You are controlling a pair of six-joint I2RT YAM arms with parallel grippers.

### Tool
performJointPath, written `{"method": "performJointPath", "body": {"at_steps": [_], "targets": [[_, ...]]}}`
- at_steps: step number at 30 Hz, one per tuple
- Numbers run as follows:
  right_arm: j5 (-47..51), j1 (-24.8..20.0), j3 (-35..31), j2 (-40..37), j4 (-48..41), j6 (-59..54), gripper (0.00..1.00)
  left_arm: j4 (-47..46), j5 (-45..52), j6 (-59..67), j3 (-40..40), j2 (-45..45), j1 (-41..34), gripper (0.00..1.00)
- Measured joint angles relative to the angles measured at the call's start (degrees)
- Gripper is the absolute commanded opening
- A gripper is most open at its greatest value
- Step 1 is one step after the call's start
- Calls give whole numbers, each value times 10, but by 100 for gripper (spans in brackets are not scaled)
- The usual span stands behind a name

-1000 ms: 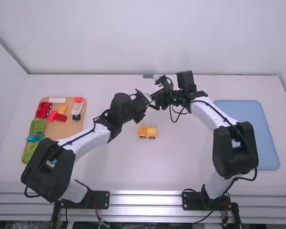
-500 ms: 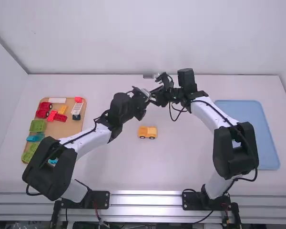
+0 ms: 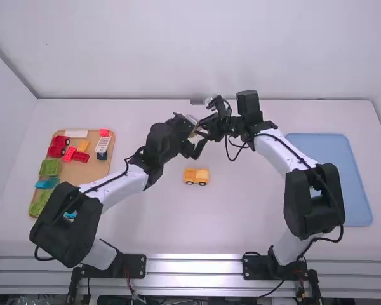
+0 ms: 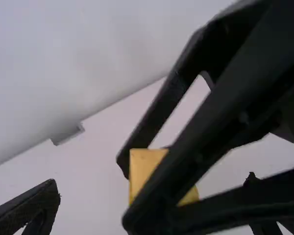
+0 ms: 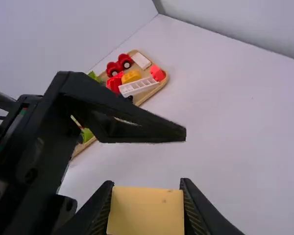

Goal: Assemble lego blocks to make yellow taxi

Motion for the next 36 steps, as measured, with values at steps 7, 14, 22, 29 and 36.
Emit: {"method": "performJointPath", "body": {"at_steps": [7,14,22,29,36], "targets": [[-9,-23,13,0,-75,-77,27,-71,217,-11,21,-1,97,99],[-40,-16,84,0,-215,-209,24,-81,486,16,61,-1,201,99],[-50,31,135,0,-306,-358,24,-177,621,124,62,4,196,99],[-64,38,135,0,-306,-392,24,-184,638,161,61,5,193,99],[-93,38,135,0,-304,-403,24,-184,636,165,61,5,193,92]]}}
